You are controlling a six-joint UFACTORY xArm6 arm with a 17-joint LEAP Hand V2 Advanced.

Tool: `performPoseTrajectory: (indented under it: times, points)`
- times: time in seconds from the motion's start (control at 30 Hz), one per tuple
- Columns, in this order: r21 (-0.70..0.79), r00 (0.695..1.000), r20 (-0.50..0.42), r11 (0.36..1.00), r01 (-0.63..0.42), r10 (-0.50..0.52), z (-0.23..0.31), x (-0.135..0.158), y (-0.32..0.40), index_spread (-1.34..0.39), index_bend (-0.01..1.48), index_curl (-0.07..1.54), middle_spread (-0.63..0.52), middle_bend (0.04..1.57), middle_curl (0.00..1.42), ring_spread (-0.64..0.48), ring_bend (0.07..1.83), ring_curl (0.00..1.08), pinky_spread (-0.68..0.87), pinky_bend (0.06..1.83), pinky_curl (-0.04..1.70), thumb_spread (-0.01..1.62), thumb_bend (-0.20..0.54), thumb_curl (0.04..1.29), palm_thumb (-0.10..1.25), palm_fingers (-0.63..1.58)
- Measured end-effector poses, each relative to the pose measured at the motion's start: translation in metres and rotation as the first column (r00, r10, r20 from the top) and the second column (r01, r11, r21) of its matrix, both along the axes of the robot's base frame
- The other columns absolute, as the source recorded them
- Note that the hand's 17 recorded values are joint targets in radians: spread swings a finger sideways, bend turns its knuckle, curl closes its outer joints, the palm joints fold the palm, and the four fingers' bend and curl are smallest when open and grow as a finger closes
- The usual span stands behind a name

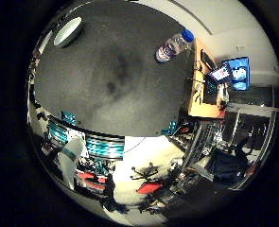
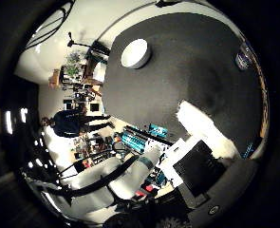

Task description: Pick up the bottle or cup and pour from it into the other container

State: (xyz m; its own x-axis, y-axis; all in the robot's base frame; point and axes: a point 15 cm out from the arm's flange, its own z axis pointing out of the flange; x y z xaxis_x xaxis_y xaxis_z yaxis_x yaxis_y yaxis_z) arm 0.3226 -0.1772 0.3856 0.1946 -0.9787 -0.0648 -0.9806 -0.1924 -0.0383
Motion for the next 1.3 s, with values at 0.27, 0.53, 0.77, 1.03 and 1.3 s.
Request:
performPoseTrajectory:
  times: [0.27,0.53,0.77,1.03,1.3]
  points:
    - [0.072,0.999,0.018,0.996,0.043,-0.044,-0.018,-0.002,-0.002,-0.38,0.17,0.33,-0.04,0.2,0.31,0.15,0.21,0.24,0.42,0.57,0.01,1.11,-0.052,0.46,0.75,0.29]
    - [0.298,0.953,0.207,0.942,0.152,-0.22,-0.002,0.022,-0.022,-0.37,0.17,0.3,-0.06,0.24,0.34,0.13,0.26,0.25,0.44,0.62,0.0,1.04,-0.041,0.29,0.31,0.35]
    - [0.333,0.919,0.265,0.922,0.196,-0.291,0.02,0.033,-0.057,-0.35,0.17,0.3,-0.05,0.24,0.34,0.14,0.29,0.25,0.45,0.64,0.0,0.99,-0.03,0.27,0.23,0.34]
    - [0.434,0.84,0.345,0.865,0.252,-0.418,0.042,0.044,-0.109,-0.32,0.16,0.29,-0.03,0.25,0.35,0.14,0.34,0.24,0.45,0.68,0.0,0.97,-0.029,0.27,0.23,0.33]
    - [0.528,0.768,0.376,0.801,0.281,-0.518,0.036,0.042,-0.157,-0.3,0.16,0.28,-0.01,0.27,0.35,0.14,0.39,0.24,0.45,0.73,0.0,0.98,-0.027,0.28,0.24,0.3]
